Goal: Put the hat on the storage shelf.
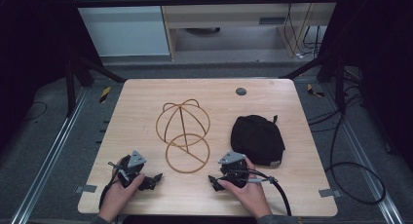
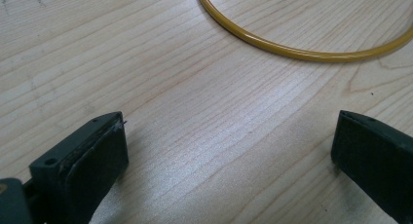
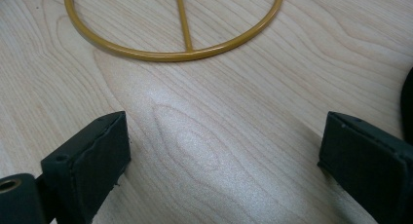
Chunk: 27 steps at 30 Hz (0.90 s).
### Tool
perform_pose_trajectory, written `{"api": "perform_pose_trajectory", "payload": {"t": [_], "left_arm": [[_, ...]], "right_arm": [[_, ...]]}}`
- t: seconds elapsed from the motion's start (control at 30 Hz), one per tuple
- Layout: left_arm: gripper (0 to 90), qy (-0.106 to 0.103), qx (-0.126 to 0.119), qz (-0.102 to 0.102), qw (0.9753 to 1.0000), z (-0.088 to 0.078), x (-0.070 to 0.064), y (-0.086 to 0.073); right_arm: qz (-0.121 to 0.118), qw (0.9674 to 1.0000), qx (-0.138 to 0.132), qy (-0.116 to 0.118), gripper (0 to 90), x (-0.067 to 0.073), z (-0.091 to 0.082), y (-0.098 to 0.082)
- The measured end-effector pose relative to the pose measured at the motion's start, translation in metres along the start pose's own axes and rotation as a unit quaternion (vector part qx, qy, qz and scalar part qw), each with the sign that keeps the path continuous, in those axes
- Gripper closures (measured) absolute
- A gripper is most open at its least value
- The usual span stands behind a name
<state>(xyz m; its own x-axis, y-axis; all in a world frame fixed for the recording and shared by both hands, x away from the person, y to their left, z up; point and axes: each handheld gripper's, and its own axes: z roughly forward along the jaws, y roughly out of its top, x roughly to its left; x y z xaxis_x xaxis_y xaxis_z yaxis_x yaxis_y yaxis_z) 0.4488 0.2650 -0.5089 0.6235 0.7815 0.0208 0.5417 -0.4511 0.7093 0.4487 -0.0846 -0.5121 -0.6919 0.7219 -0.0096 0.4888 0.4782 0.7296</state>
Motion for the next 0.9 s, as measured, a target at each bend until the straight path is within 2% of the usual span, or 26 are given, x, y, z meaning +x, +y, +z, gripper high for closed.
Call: {"api": "perform_pose_trajectory", "payload": {"t": [0.33,0.43,0.47,0.6,0.7,0.77,0.9], "left_arm": [[0.0,0.0,0.001,0.001,1.0,0.0,0.0,0.0],[0.0,0.0,0.001,0.002,1.0,0.0,0.0,0.0],[0.0,0.0,0.001,0.002,1.0,0.0,0.0,0.0],[0.0,0.0,0.001,0.002,1.0,0.0,0.0,0.0],[0.0,-0.001,-0.001,0.0,1.0,0.0,-0.001,0.0],[0.0,-0.002,-0.002,-0.002,1.0,0.0,-0.001,0.0],[0.0,-0.002,0.0,0.0,1.0,0.0,-0.001,0.0]], "right_arm": [[0.0,1.0,0.003,0.0,4.4,0.0,0.0,0.0],[-0.007,0.9998,0.012,-0.013,7.2,0.001,-0.004,0.002],[-0.009,0.9998,0.009,-0.018,7.4,0.002,-0.007,0.002],[-0.013,0.9998,-0.007,-0.014,6.4,0.006,-0.023,0.006],[-0.025,0.9995,-0.008,-0.019,6.5,0.005,-0.034,0.009],[-0.029,0.9993,-0.003,-0.022,6.6,0.002,-0.04,0.01],[-0.06,0.9969,0.031,-0.04,6.7,-0.006,-0.056,0.011]]}}
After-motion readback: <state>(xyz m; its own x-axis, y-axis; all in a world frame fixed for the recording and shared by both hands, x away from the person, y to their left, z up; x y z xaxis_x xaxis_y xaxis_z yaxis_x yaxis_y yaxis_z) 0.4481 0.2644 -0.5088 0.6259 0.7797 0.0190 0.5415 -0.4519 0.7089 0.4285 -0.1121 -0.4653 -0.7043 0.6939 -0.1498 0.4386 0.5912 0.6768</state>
